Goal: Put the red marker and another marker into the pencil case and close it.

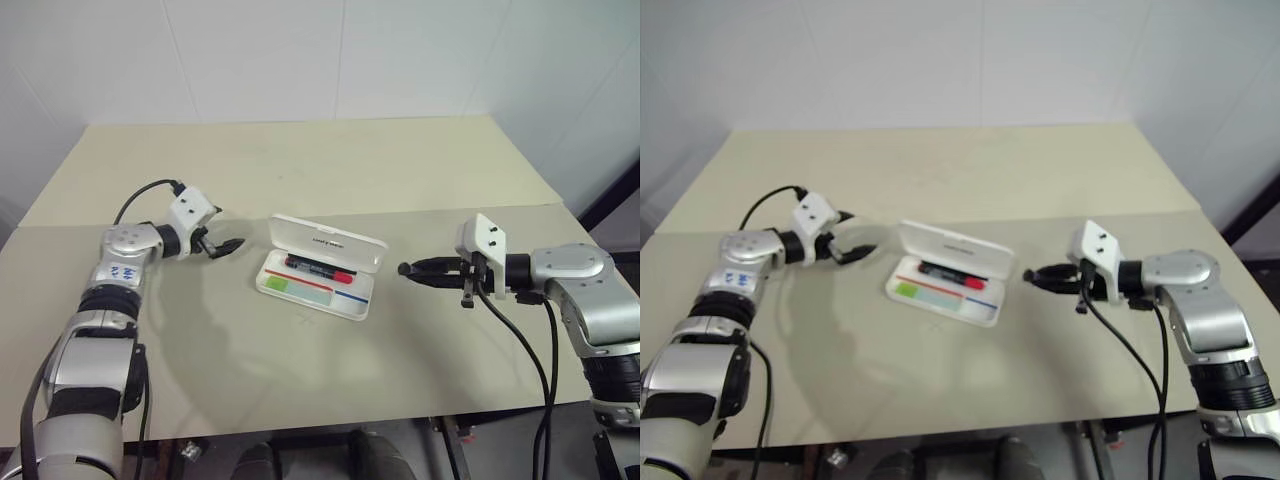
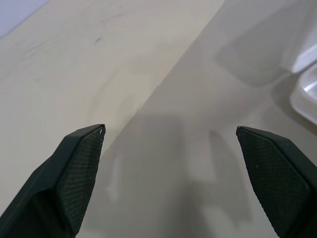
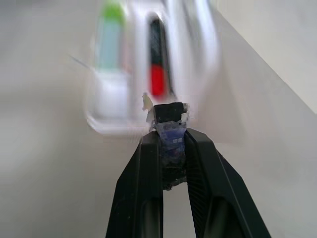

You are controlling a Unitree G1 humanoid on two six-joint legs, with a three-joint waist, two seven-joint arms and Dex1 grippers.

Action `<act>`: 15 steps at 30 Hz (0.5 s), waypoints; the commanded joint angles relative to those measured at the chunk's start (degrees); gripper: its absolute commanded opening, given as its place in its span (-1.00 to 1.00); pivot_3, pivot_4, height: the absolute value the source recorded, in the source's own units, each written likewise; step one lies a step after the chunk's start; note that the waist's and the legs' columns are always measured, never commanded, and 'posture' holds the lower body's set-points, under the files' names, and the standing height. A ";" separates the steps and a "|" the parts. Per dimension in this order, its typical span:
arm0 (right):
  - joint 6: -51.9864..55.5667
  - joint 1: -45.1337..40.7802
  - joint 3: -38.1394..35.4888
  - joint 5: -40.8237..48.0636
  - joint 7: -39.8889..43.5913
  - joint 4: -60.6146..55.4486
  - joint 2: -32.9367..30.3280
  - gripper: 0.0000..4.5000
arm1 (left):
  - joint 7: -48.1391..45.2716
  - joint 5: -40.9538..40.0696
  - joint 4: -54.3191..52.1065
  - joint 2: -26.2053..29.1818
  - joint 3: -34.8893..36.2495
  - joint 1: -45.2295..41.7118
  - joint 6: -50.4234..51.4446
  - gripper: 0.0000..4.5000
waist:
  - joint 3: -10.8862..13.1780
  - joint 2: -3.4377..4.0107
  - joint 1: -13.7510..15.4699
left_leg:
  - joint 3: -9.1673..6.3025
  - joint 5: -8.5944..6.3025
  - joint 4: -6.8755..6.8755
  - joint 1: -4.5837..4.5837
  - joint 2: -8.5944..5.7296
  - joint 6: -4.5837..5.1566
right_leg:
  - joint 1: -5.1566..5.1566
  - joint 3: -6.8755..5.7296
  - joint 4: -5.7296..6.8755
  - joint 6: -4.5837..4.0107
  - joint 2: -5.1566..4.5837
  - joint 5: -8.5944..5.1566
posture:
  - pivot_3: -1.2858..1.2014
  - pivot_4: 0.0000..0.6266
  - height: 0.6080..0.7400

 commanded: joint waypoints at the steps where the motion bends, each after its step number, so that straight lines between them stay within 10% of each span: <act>1: 3.09 -0.53 -2.63 4.82 -1.04 -4.94 -0.43 -0.86 | 2.93 1.75 3.66 -1.94 -0.42 -3.75 -2.54 1.00 | 0.00 -0.01 0.13 | 0.00 0.00 0.00 0.00 0.00 0.00 | 0.01 -0.01 -0.03 0.01 0.00 0.00 | 0.03 -0.52 1.00; 15: 6.06 0.19 -2.68 9.10 -5.12 -10.10 -1.12 -0.86 | 7.64 7.85 10.76 -8.43 -2.43 -7.46 -1.68 1.00 | 0.00 -0.01 0.15 | 0.00 -0.15 -0.02 -0.21 0.00 0.12 | -0.03 -0.03 -0.41 0.14 0.02 0.08 | 0.03 -0.52 1.00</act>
